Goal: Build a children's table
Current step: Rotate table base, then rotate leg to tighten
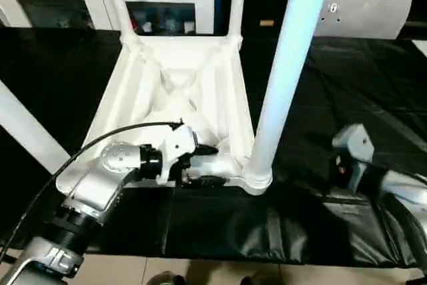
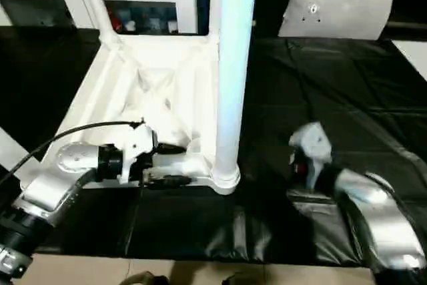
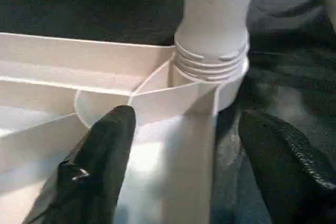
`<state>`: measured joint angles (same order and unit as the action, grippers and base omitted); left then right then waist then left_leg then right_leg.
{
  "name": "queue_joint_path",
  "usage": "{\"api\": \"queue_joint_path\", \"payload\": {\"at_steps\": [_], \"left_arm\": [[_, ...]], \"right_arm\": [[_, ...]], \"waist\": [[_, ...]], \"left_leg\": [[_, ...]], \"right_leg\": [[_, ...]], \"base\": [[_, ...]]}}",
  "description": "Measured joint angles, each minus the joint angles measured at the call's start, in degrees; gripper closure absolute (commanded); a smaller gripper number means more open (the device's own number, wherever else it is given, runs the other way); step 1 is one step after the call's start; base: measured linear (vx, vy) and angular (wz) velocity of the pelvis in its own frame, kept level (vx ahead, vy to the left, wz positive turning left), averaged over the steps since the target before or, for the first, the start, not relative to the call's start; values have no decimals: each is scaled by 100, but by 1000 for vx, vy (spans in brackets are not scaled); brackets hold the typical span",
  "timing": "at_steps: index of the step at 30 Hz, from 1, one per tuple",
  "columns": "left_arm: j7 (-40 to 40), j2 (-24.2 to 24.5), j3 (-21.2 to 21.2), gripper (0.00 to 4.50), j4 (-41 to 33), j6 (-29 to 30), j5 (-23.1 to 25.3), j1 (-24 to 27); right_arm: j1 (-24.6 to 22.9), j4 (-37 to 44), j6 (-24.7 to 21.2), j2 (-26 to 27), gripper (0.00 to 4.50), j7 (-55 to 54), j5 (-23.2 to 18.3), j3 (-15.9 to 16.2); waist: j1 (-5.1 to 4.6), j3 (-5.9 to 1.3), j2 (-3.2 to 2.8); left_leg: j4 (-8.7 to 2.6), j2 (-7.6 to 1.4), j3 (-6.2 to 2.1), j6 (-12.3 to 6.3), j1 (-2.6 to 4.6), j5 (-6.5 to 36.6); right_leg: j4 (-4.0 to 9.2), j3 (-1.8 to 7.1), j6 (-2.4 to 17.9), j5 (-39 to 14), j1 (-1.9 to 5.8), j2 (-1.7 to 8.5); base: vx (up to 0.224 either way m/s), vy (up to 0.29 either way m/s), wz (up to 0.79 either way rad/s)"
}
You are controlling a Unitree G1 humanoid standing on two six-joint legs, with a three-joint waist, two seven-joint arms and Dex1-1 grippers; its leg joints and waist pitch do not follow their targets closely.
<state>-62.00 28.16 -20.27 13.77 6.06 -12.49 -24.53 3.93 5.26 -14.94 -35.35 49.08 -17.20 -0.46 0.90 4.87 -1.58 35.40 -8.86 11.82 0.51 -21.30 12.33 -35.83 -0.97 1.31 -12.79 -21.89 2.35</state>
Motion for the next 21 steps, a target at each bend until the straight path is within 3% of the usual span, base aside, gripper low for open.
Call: {"api": "queue_joint_path", "payload": {"at_steps": [6, 13, 21], "left_arm": [[26, 58, -39, 179, -88, 57, 109, 248], [313, -102, -99, 233, -259, 244, 332, 359], [335, -159, -214, 310, -97, -1, 670, 197]], "right_arm": [[-234, 545, -378, -170, 0, 144, -39, 201], [-232, 862, -743, -118, 0, 5, -61, 355], [-213, 975, -871, -83, 0, -46, -24, 479]], "waist": [[-67, 5, -20], [-51, 5, -16], [-48, 6, -15]], "left_leg": [[0, 0, 0, 1, 5, 0], [0, 0, 0, 1, 4, -1], [0, 0, 0, 1, 3, 0]], "right_leg": [[0, 2, -1, 0, 3, 1], [1, 1, -2, -1, 3, 1], [3, 1, -5, -3, 3, 2]], "base": [[0, 0, 0], [0, 0, 0], [0, 0, 0]]}}
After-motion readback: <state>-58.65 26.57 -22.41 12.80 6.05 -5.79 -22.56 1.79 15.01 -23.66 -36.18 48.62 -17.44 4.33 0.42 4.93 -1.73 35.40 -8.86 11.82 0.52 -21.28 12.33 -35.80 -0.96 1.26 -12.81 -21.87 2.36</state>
